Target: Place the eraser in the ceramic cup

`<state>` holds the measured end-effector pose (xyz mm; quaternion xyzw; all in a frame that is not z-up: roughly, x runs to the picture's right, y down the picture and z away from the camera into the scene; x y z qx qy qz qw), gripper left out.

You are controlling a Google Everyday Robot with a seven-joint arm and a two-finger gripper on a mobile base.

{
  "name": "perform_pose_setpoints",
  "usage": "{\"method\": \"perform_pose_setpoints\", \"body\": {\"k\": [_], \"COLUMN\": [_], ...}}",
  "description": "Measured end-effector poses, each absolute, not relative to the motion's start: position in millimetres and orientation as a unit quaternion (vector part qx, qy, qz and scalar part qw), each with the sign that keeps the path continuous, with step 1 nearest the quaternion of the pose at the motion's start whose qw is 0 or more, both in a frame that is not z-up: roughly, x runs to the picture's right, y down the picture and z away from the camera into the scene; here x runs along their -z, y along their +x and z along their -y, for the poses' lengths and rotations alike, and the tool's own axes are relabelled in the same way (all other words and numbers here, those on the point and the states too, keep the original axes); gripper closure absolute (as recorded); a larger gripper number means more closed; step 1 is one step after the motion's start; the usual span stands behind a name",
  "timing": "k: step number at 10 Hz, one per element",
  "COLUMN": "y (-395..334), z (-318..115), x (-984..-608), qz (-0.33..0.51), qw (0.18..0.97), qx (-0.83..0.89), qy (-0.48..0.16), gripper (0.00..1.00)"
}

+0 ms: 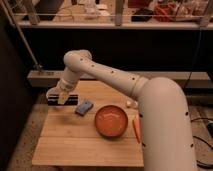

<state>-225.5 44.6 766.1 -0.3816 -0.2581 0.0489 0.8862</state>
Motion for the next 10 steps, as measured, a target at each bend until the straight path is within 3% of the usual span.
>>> {"method": "perform_pose_setpoints", "body": {"k": [10], "y": [-233.0], "z": [-39.5], "x": [-783.3], "qz": [0.267], "qw": [0.879], "qx": [-0.068], "qy": [-0.39], "gripper": [0.97]}}
